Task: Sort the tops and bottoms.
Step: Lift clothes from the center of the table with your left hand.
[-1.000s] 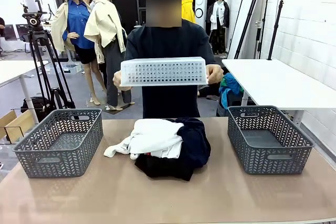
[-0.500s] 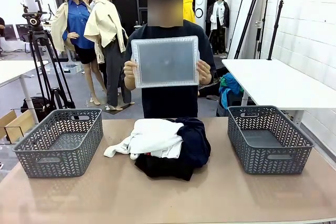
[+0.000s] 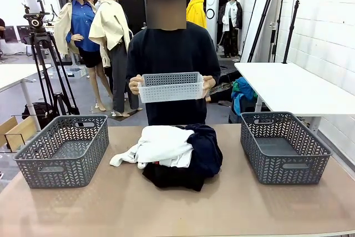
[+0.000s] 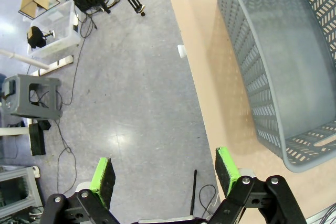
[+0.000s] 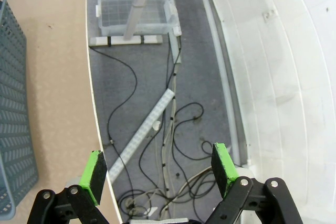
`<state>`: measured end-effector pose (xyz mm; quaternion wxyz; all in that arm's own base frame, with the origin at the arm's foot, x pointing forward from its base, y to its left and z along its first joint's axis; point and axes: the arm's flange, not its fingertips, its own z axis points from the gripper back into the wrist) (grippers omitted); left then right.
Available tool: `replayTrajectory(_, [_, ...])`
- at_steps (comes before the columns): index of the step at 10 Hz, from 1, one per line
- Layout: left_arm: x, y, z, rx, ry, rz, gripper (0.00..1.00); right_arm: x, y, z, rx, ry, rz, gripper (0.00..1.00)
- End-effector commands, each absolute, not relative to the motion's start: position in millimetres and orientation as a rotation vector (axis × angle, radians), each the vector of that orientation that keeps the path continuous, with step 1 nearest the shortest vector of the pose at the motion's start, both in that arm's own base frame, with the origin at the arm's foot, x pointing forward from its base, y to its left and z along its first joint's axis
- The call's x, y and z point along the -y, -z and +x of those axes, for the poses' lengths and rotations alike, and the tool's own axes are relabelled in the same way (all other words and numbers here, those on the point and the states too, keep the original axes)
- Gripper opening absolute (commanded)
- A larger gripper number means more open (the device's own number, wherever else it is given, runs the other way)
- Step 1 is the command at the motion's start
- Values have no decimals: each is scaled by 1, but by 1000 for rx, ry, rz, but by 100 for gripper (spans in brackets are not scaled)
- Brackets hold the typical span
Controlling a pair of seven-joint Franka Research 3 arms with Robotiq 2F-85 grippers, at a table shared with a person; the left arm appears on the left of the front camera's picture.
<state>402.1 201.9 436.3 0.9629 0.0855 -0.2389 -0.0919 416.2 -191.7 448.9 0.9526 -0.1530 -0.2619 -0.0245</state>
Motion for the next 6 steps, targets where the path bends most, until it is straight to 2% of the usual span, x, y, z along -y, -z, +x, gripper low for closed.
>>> replayTrajectory(1, [-203, -437, 402, 480, 173, 190, 100, 192, -449, 417, 529, 46, -312, 100])
replayTrajectory(6, [-203, -437, 402, 480, 173, 190, 100, 192, -449, 417, 529, 46, -312, 100])
